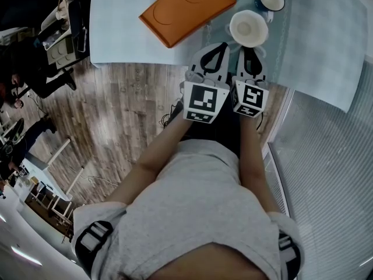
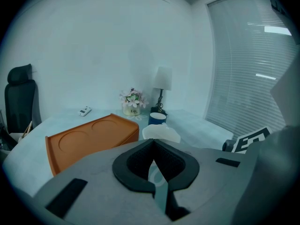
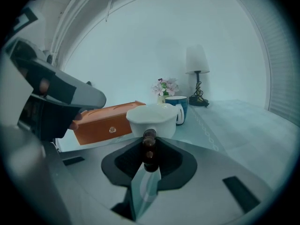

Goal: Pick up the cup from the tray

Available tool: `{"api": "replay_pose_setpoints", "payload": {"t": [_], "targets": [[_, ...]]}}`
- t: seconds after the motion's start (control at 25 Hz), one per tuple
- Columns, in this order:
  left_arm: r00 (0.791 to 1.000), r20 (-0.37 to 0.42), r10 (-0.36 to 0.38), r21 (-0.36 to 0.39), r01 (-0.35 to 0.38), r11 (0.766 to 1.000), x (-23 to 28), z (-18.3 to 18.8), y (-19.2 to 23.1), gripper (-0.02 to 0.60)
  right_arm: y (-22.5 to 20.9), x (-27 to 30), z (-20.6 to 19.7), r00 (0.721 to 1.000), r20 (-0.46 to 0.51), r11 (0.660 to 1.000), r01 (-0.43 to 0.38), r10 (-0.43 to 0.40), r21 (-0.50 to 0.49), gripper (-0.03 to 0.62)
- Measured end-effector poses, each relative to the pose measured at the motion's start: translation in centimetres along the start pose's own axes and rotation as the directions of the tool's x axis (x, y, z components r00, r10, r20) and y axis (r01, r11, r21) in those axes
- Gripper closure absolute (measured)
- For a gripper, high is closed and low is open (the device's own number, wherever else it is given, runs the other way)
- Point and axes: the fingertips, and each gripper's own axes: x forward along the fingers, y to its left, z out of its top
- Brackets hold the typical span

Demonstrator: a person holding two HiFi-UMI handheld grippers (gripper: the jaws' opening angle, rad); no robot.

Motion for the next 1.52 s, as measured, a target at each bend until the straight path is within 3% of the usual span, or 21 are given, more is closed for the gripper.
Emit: {"api": "replay_pose_setpoints", "payload": {"t": [0.16, 0.28, 0.44, 0.6, 0.88, 1.24, 1.52], "targets": [[1.0, 0.012, 0.006, -0.007, -0.006, 1.0, -0.1, 0.4, 0.5, 0.575, -0.6, -1.4, 1.7, 0.999, 0.031, 1.0, 0.012, -0.013, 0.007, 0.512], [0.999, 0.028, 0.015, -0.015, -0.015, 1.0, -0.2, 0.9, 0.9, 0.575, -1.1, -3.2, 4.7, 0.993, 0.107, 0.999, 0.045, -0.045, -0.001, 0.496], [0.997, 0.068, 0.036, -0.026, -0.034, 0.999, -0.2, 2.3, 1.4, 0.575, -0.9, -4.2, 10.1, 0.971, 0.234, 0.998, 0.059, -0.059, 0.007, 0.557], [0.991, 0.114, 0.065, -0.031, -0.062, 0.998, -0.7, 4.2, 2.3, 0.575, 1.0, -3.5, 14.1, 0.955, 0.296, 0.999, 0.007, 0.003, -0.034, 0.574], [0.969, 0.185, 0.165, -0.045, -0.16, 0.986, -2.7, 7.2, 5.5, 0.575, 4.2, -2.0, 16.3, 0.956, 0.277, 0.995, -0.08, 0.095, -0.063, 0.583], [0.923, 0.213, 0.322, -0.091, -0.309, 0.947, -5.9, 7.9, 9.6, 0.575, 8.5, -0.4, 17.4, 0.943, 0.247, 0.972, -0.2, 0.224, -0.12, 0.585], [0.898, 0.224, 0.379, -0.106, -0.364, 0.925, -7.1, 8.2, 10.9, 0.575, 10.7, 0.1, 18.1, 0.927, 0.243, 0.956, -0.255, 0.285, -0.147, 0.586]]}}
